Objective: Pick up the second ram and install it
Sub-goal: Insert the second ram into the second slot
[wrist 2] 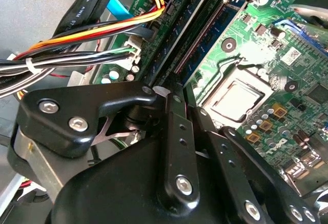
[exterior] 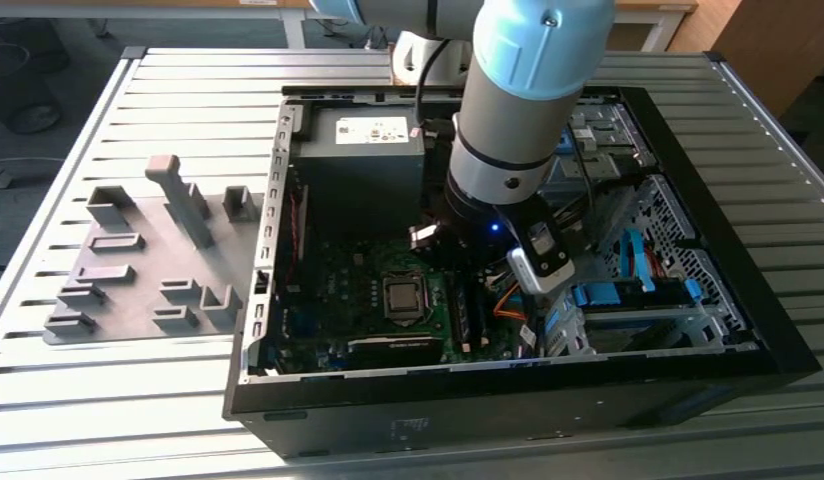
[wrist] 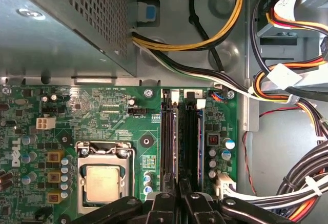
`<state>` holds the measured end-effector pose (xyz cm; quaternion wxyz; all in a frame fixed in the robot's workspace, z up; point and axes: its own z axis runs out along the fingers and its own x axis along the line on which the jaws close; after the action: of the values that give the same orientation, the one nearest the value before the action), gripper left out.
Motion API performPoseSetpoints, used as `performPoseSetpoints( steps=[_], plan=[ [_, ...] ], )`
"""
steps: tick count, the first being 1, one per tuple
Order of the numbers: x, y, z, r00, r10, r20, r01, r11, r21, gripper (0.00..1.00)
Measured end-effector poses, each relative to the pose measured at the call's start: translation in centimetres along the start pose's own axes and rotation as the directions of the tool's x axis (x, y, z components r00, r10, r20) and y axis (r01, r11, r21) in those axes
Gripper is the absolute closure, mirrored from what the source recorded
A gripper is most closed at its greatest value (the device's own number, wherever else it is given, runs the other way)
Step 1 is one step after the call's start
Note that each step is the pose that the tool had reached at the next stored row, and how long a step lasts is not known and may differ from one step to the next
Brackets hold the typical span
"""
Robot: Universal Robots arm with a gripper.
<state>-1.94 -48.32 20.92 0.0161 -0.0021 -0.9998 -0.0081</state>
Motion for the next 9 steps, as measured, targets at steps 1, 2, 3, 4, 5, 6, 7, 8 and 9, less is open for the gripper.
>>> performPoseSetpoints(
  steps=[1,2,3,4,5,6,7,8,9],
  plan=[
    [0.0,0.0,0.02,1.0,0.0,-0.0001,0.0,1.0,0.0001,0.86],
    [0.0,0.0,0.03,1.0,0.0,-0.0001,0.0,1.0,0.0001,0.86],
    [0.0,-0.01,0.04,1.0,0.0,-0.0001,0.0,1.0,0.0002,0.86],
    [0.0,0.0,0.04,1.0,0.0,-0.0001,0.0,1.0,0.0001,0.86],
    [0.0,0.0,0.05,1.0,0.0,0.0,0.0,1.0,0.0,0.86],
    [0.0,0.0,0.06,1.0,0.0,0.0,0.0,1.0,0.0,0.86],
    [0.0,0.0,0.06,1.0,0.0,0.0,0.0,1.0,0.0,0.86],
    [0.0,0.0,0.06,1.0,0.0,0.0,0.0,1.0,0.0,0.86],
    [0.0,0.0,0.06,1.0,0.0,0.0,0.0,1.0,-0.0001,0.86]
  ],
)
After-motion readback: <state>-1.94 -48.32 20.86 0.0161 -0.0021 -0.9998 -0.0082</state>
